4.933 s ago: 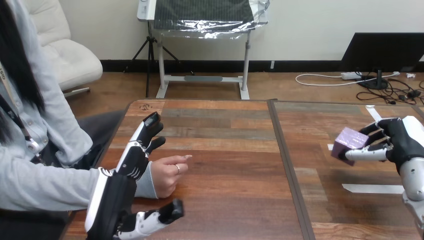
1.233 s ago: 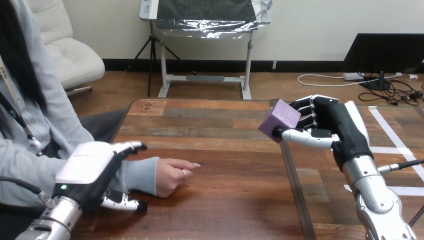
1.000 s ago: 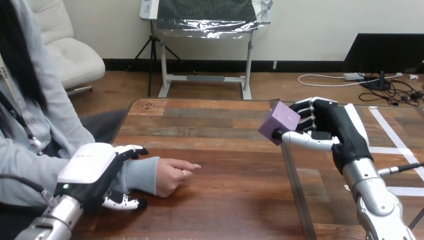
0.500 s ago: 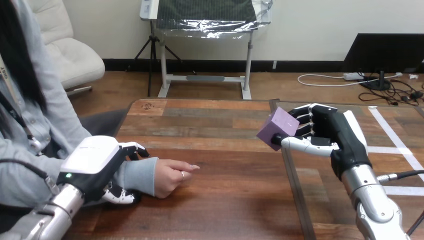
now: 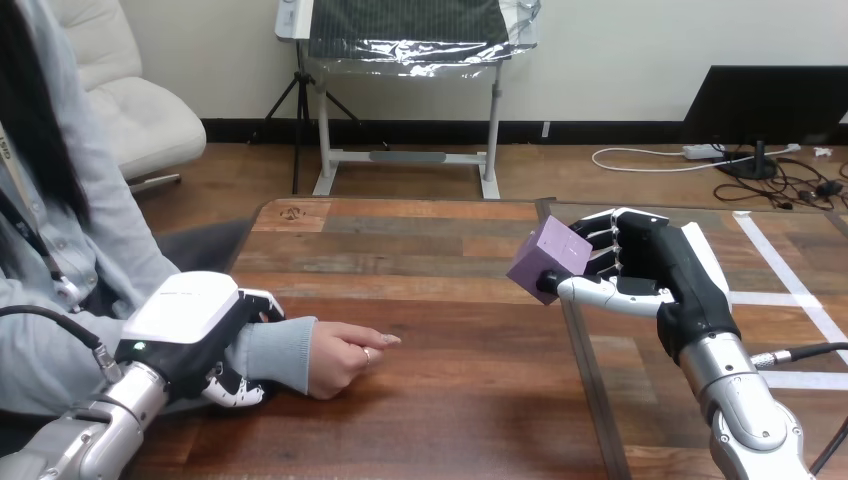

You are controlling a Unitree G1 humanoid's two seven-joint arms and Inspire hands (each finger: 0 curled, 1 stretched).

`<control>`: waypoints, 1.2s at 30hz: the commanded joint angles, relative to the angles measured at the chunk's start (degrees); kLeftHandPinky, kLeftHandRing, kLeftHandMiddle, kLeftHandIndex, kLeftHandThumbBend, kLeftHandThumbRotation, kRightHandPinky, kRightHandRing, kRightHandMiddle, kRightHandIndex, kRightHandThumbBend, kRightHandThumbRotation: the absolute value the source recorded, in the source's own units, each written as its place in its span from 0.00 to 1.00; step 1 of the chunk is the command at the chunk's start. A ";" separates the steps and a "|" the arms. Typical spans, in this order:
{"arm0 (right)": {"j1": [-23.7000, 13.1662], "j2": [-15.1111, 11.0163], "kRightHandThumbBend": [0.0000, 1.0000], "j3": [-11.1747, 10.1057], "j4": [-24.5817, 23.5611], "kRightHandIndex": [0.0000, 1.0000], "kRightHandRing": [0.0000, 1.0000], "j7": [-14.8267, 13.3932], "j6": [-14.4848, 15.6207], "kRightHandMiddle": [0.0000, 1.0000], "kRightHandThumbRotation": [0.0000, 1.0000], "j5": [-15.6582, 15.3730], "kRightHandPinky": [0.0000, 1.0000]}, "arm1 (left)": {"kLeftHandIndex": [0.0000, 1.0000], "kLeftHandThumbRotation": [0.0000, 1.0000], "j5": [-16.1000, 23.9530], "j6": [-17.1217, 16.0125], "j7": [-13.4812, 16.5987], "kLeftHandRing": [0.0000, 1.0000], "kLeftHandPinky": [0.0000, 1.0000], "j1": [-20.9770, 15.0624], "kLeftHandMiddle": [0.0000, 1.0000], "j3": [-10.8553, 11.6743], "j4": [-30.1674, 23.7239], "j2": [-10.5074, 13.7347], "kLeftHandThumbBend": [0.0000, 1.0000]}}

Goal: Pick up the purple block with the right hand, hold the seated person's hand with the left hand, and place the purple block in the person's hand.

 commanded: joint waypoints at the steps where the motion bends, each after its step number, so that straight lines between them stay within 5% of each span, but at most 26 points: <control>1: -1.55 0.26 0.75 -0.79 -4.28 0.50 0.40 -0.22 -0.96 0.47 0.00 0.23 0.35 | 0.55 0.02 -0.31 0.17 1.48 0.50 0.48 -2.43 0.53 -1.64 2.05 -0.03 0.97; 12: -1.13 1.26 0.75 -0.79 -4.67 0.50 0.40 0.34 -0.10 0.48 0.00 1.00 0.35 | 0.45 0.00 -0.40 -0.91 4.37 0.40 0.39 -3.09 0.43 -3.01 3.60 -0.27 0.91; 36: -2.27 2.69 0.75 0.20 -1.37 0.50 0.43 0.29 -1.49 0.49 0.00 -0.89 0.37 | 0.39 0.00 -1.29 -3.96 7.22 0.35 0.34 -2.69 0.39 -3.49 1.33 0.32 0.86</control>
